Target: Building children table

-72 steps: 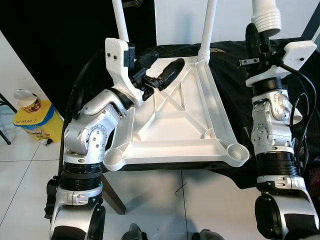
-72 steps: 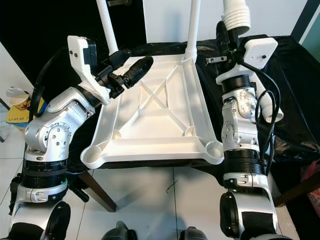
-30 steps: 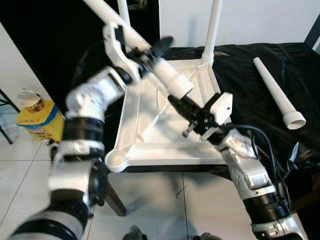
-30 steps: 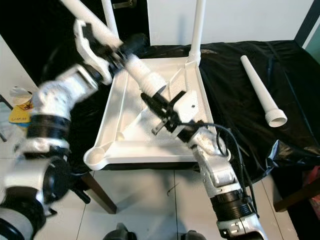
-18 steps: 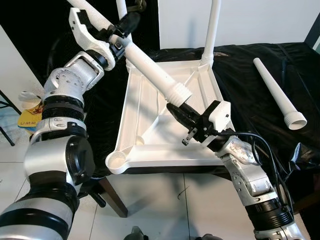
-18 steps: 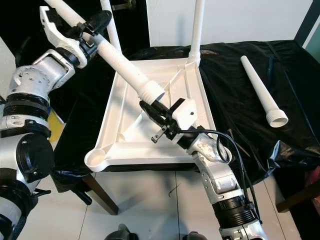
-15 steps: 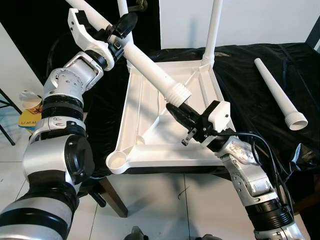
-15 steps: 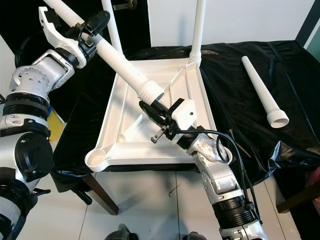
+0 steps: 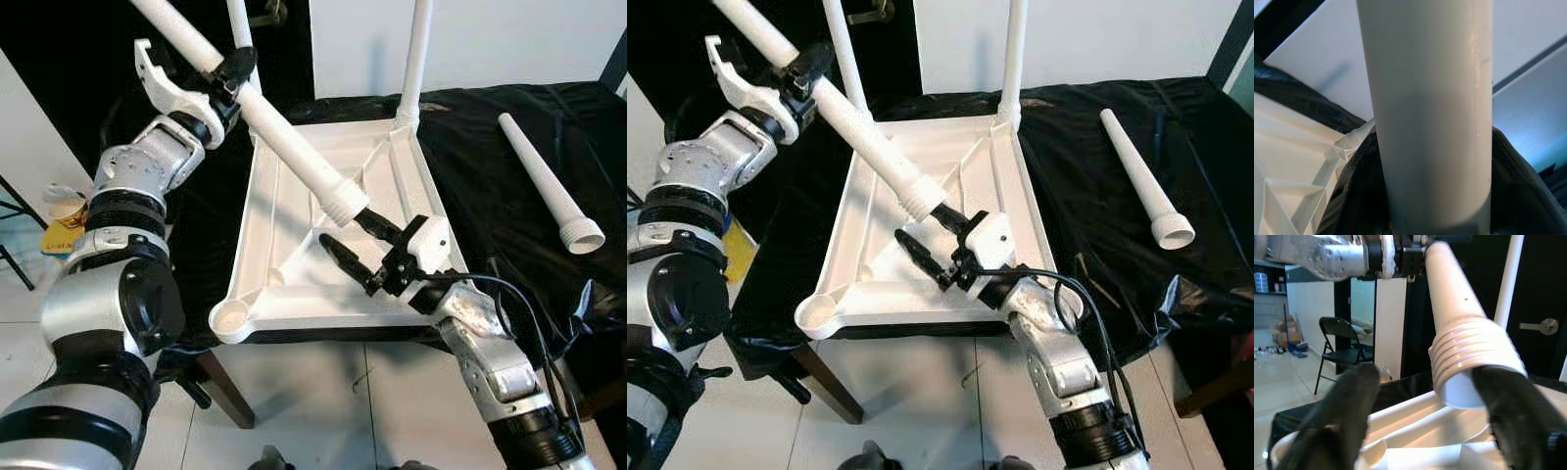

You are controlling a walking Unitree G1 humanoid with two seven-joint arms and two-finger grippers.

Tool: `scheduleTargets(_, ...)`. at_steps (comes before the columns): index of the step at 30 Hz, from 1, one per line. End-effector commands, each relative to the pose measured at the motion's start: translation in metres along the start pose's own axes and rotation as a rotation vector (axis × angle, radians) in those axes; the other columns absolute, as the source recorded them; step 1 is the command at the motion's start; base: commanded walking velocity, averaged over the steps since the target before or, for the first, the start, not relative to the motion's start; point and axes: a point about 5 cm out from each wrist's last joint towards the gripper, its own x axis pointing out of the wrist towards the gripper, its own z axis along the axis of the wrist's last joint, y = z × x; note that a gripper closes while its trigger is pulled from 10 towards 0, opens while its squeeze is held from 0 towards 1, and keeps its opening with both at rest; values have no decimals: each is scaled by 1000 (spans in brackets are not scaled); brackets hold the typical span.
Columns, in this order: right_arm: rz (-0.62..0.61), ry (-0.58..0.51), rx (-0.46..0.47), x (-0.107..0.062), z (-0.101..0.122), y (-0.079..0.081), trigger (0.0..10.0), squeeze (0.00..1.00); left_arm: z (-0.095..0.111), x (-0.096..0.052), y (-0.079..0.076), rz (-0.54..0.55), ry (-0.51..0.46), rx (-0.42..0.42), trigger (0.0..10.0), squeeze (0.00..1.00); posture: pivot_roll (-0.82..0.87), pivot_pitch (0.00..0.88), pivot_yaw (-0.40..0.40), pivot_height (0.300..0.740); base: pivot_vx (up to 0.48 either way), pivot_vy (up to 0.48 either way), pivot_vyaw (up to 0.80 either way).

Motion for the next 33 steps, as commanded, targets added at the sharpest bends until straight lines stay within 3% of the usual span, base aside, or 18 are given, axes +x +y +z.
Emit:
scheduleTargets(1, -13, -9, 7, -9, 2, 3, 10000, 1000, 3, -7, 11, 55, -17, -24, 4039, 0, -103, 36, 110, 740, 0, 0, 0)
scheduleTargets(2, -13, -9, 7, -9, 2, 3, 10000, 1000, 3, -7, 11, 55, -17, -24, 4039, 0, -103, 36, 110, 740, 0, 0, 0)
scheduleTargets(3, -21, 14, 13, -17, -2, 5, 10000, 0, 2, -9, 16, 74, -19, -25, 10000, 0, -108, 40, 112, 740, 0, 0, 0)
scheduleTargets(6, -31, 41, 15, -23, -5, 5, 10000, 0, 2, -11, 19, 77, -22, -17, 10000, 0, -110, 43, 113, 740, 0, 0, 0)
scheduleTargets(10, -72, 124, 15, -46, -11, -1, 10000, 0, -3, -14, 23, 60, -4, 17, 10000, 0, -111, 48, 109, 740, 0, 0, 0)
scheduleTargets(14, -80, 133, 16, -50, -11, -4, 10000, 0, -4, -14, 22, 48, 0, 31, 10000, 0, -108, 51, 106, 740, 0, 0, 0)
scheduleTargets(16, -105, 147, 7, -53, -9, -11, 10000, 0, -3, -12, 17, 16, 6, 102, 10000, 0, -106, 52, 103, 740, 0, 0, 0)
scheduleTargets(18, -124, 153, -16, -52, -7, -15, 10000, 0, -5, -10, 14, -1, 17, 148, 10000, 0, -101, 53, 98, 740, 0, 0, 0)
scheduleTargets(20, -147, 145, -28, -45, 0, -22, 10000, 0, -17, -6, 5, -49, 69, 299, 10000, 0, -97, 52, 91, 740, 0, 0, 0)
scheduleTargets(22, -155, 145, -23, -39, 3, -25, 10000, 0, -27, -3, -1, -81, 93, 371, 10000, 0, -91, 50, 84, 740, 0, 0, 0)
scheduleTargets(27, -160, 163, -1, -34, 4, -26, 10000, 0, -34, -2, -7, -101, 95, 410, 10000, 0, -87, 47, 77, 740, 0, 0, 0)
scheduleTargets(29, -141, 173, 18, -24, 8, -24, 10000, 0, -43, -1, -20, -148, 91, 495, 10000, 0, -79, 39, 61, 740, 0, 0, 0)
scheduleTargets(33, -121, 184, 21, -19, 9, -23, 10000, 0, -49, -1, -29, -177, 92, 530, 10000, 0, -75, 36, 56, 740, 0, 0, 0)
